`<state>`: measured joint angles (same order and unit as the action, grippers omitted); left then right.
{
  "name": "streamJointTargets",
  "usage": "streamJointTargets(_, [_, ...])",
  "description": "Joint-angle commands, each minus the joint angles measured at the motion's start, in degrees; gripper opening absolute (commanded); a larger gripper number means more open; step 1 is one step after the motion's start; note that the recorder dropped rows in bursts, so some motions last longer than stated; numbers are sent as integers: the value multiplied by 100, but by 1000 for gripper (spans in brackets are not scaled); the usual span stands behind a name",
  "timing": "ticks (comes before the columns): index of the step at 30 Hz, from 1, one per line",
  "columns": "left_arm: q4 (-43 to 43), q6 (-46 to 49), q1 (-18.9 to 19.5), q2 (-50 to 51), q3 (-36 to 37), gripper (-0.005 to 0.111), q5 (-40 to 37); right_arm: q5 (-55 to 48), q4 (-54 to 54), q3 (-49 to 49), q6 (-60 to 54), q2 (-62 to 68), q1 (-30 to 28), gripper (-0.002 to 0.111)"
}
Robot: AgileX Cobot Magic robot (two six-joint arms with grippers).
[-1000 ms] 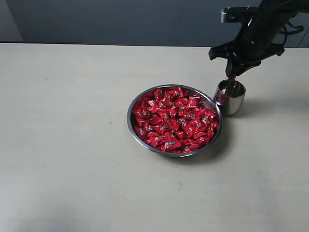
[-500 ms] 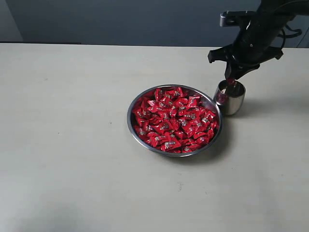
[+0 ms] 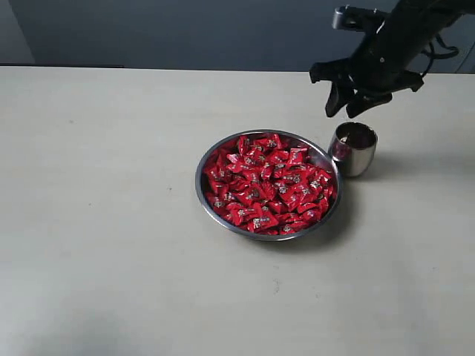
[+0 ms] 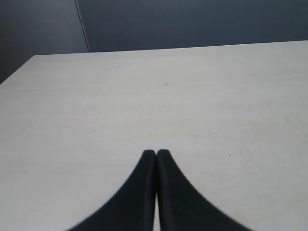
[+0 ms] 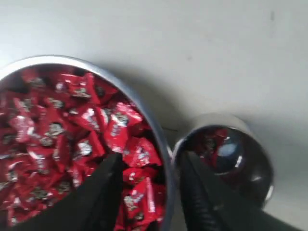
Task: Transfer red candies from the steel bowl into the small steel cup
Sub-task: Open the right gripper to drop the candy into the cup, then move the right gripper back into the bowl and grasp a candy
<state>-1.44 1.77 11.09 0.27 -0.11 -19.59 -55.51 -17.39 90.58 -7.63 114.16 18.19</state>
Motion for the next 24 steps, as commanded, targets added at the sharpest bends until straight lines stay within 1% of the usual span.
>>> streamJointTargets(1, [-11, -8, -38, -27, 11, 0, 45, -177, -869, 20, -708, -268, 205, 39])
streamJointTargets(4, [-11, -8, -38, -27, 11, 0, 45, -153, -748, -10, -875, -258, 775, 39])
streamJointTargets(5, [-11, -8, -38, -27, 11, 0, 45, -38, -450, -10, -925, -258, 1117, 39])
streamJointTargets(6, [-11, -8, -38, -27, 11, 0, 45, 37, -279, -10, -925, -250, 1278, 39])
streamJointTargets(7, [-11, -8, -38, -27, 11, 0, 45, 92, 171, -10, -925, -192, 1555, 39])
streamJointTargets(10, [-11, -8, -38, -27, 11, 0, 45, 65, 806, -10, -565, 139, 1895, 39])
streamJointTargets(12, [-11, -8, -38, -27, 11, 0, 45, 39, 1030, -10, -411, 331, 1955, 39])
streamJointTargets(14, [-11, -8, -38, -27, 11, 0, 45, 3, 1009, -10, -411, 510, 1955, 39])
streamJointTargets(24, [-11, -8, -38, -27, 11, 0, 45, -70, 641, -10, -411, 775, 1955, 39])
